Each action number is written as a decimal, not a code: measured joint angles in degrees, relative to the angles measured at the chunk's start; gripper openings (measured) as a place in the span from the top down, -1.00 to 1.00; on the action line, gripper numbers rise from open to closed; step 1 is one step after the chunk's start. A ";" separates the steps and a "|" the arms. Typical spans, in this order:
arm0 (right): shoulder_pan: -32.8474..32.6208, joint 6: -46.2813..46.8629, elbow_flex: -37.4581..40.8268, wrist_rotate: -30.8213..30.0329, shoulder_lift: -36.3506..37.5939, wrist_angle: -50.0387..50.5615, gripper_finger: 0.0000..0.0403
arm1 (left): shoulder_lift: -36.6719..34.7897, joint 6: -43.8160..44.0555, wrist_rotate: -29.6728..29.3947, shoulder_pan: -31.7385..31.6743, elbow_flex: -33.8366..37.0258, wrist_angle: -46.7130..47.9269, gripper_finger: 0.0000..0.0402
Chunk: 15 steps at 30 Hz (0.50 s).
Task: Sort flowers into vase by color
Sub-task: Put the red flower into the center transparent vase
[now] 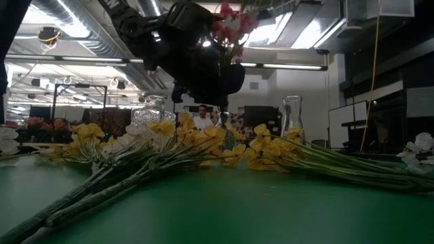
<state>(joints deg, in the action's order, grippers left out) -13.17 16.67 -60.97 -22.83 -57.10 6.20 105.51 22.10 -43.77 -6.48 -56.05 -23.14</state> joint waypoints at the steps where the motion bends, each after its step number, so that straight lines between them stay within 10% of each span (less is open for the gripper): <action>1: 0.00 0.00 0.00 0.00 -0.01 0.00 0.23 | -0.02 0.22 -0.08 0.00 0.00 0.34 1.00; 15: 0.00 0.97 0.00 4.76 -0.01 0.08 0.23 | -0.02 -1.55 4.29 -0.01 -0.04 2.39 0.81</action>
<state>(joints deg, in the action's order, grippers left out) -13.17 17.64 -60.97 -18.06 -57.11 6.28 105.49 20.55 -39.48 -6.50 -56.10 -20.75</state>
